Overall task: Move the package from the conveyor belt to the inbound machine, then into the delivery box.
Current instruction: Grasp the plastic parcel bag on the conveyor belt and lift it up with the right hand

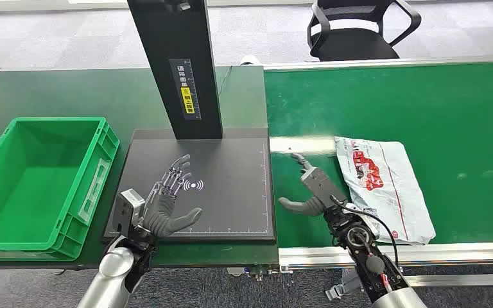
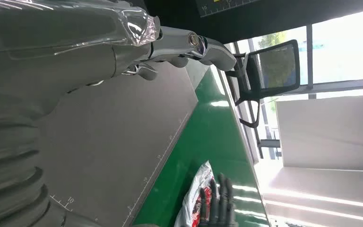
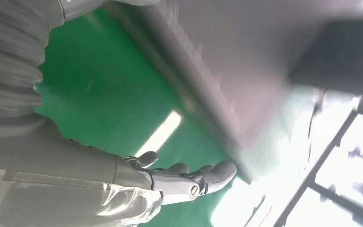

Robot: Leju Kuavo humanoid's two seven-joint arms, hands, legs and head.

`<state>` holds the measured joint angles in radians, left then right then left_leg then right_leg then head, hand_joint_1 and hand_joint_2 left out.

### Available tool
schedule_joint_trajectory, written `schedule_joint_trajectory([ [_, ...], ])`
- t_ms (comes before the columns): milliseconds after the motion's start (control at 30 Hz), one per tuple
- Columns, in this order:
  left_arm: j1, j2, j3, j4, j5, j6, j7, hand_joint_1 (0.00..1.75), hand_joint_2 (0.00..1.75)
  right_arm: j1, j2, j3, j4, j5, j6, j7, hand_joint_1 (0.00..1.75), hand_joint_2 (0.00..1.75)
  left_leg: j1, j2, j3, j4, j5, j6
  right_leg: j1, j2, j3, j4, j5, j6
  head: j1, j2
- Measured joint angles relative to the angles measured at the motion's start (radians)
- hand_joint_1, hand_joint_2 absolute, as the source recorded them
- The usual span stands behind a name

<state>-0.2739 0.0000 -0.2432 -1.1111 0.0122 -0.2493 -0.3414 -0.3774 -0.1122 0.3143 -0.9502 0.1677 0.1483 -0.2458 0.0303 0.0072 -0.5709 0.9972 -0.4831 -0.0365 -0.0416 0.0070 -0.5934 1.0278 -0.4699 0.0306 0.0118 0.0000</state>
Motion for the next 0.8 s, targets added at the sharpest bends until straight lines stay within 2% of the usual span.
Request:
schedule_joint_trajectory([
  [233, 0.013, 0.005, 0.010, -0.017, 0.004, 0.001, 0.004, 0.00, 1.75, -0.019, -0.028, -0.085, 0.016, 0.061, -0.115, 0.027, 0.00, 1.75, 0.000, 0.000, 0.000, 0.000, 0.000, 0.000, 0.000, 0.000, 0.000, 0.000, 0.000, 0.000, 0.000, 0.000],
  [533, 0.019, 0.014, 0.012, -0.050, 0.023, -0.001, 0.035, 0.00, 1.75, -0.040, -0.061, -0.190, 0.028, 0.125, -0.211, 0.077, 0.00, 1.75, 0.000, 0.000, 0.000, 0.000, 0.000, 0.000, 0.000, 0.000, 0.000, 0.000, 0.000, 0.001, 0.000, 0.000],
  [800, 0.044, 0.030, 0.017, -0.096, 0.043, 0.018, 0.054, 0.00, 1.75, -0.106, -0.081, -0.247, 0.116, 0.232, -0.296, 0.104, 0.00, 1.75, 0.000, 0.000, 0.000, 0.000, 0.000, 0.000, 0.000, 0.000, 0.000, 0.000, 0.000, 0.001, 0.000, 0.000],
])
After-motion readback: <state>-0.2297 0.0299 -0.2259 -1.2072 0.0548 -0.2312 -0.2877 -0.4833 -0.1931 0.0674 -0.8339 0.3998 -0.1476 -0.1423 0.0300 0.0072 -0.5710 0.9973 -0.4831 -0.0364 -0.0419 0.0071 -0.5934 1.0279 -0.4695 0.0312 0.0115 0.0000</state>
